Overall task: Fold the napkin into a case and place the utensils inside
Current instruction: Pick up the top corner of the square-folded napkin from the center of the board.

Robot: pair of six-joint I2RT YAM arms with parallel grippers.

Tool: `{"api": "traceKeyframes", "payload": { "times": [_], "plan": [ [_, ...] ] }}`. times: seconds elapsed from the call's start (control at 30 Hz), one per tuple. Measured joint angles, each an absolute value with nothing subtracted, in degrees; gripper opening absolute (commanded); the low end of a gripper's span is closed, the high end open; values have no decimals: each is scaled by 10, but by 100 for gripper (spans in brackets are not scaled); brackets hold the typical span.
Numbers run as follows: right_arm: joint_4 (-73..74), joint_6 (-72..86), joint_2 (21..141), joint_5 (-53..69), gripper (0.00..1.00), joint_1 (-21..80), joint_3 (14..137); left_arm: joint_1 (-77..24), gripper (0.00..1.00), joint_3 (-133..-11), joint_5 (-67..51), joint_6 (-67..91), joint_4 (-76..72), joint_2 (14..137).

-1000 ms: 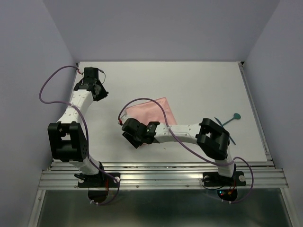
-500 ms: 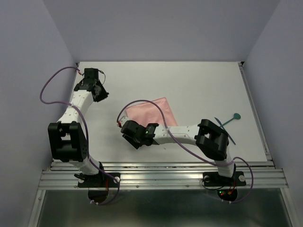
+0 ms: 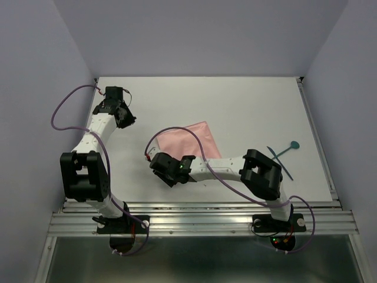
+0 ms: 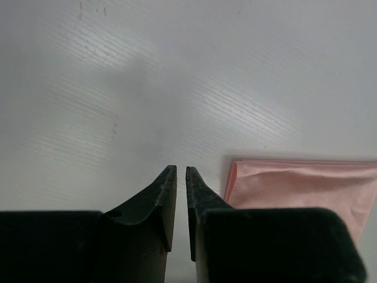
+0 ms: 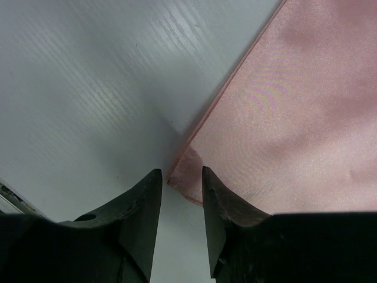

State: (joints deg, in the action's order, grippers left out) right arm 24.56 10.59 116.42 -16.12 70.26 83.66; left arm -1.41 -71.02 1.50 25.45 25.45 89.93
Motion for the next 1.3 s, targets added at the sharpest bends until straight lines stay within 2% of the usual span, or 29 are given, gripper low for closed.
{"api": "traceKeyframes", "payload": {
  "times": [0.4,0.63,1.3],
  "plan": [
    [248,105,1167,-163,22,703,837,-14,23,-707,5,255,251,901],
    [249,107,1167,-173,2,703,837,-14,23,-707,4,255,251,901],
    [187,127,1086,-176,1,681,795,-14,23,-699,3,255,250,901]
  ]
}}
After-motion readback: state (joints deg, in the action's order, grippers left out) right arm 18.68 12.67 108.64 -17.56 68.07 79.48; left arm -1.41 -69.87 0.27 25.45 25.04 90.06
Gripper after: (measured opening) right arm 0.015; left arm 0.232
